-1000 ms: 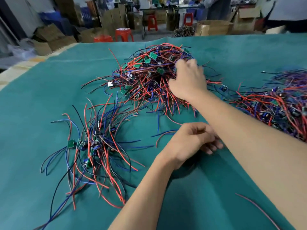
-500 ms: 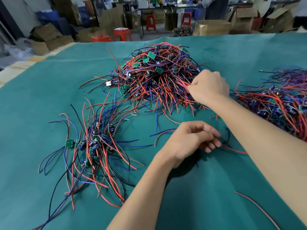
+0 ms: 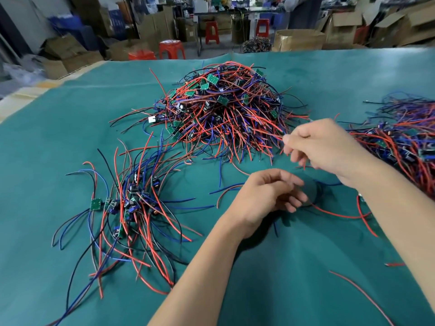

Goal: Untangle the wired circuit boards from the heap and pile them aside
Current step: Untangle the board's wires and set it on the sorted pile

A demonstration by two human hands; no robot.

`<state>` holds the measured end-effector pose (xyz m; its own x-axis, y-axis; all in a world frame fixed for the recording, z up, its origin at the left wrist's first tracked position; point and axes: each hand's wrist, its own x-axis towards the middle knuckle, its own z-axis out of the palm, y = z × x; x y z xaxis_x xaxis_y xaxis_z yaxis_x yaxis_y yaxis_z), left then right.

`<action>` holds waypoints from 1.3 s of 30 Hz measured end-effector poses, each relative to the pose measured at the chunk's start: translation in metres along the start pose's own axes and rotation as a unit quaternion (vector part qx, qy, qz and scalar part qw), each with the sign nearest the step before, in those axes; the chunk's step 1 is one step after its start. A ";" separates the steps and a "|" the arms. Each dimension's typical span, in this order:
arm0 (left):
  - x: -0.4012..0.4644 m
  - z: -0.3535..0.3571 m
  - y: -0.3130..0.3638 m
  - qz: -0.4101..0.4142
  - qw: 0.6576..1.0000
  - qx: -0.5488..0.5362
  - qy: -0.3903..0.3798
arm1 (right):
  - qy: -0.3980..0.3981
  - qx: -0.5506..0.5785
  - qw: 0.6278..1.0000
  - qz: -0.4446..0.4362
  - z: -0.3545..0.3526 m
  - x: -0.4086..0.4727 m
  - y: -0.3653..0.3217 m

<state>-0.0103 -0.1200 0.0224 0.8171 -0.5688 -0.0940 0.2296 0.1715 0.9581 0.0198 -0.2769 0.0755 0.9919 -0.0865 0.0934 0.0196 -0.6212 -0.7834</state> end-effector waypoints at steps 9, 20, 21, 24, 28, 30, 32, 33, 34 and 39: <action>0.004 -0.004 0.005 -0.019 0.980 -0.167 0.108 | -0.202 0.151 0.967 -0.020 -0.006 -0.077 0.000; -0.002 -0.001 0.003 0.016 0.996 -0.069 0.058 | -0.331 0.228 0.915 -0.020 0.017 -0.085 0.011; -0.002 -0.002 0.003 0.021 0.996 -0.068 0.056 | -0.283 0.242 0.928 -0.005 0.016 -0.083 0.013; -0.001 -0.003 0.004 0.026 0.997 -0.057 0.050 | -0.095 0.264 0.959 0.043 0.013 -0.074 0.019; -0.003 -0.002 0.003 0.031 0.999 -0.022 0.019 | -0.006 0.329 0.942 0.062 0.015 -0.072 0.019; -0.005 0.000 0.003 0.033 0.999 -0.002 0.007 | -0.012 0.345 0.937 0.048 0.016 -0.073 0.019; -0.005 0.000 0.003 0.032 0.999 0.010 0.006 | -0.011 0.342 0.939 0.034 0.015 -0.072 0.020; -0.005 -0.001 0.003 0.028 0.999 0.014 0.006 | -0.008 0.350 0.936 0.034 0.015 -0.071 0.022; -0.005 0.000 0.002 0.025 1.000 0.017 0.006 | -0.004 0.362 0.932 0.037 0.014 -0.070 0.024; -0.006 0.000 0.002 0.025 1.000 0.008 0.006 | -0.018 0.386 0.922 0.030 0.011 -0.070 0.026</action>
<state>-0.0146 -0.1167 0.0249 0.8337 -0.5501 -0.0490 0.1798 0.1864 0.9659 -0.0477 -0.2780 0.0418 0.9973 -0.0692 0.0254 0.0339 0.1246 -0.9916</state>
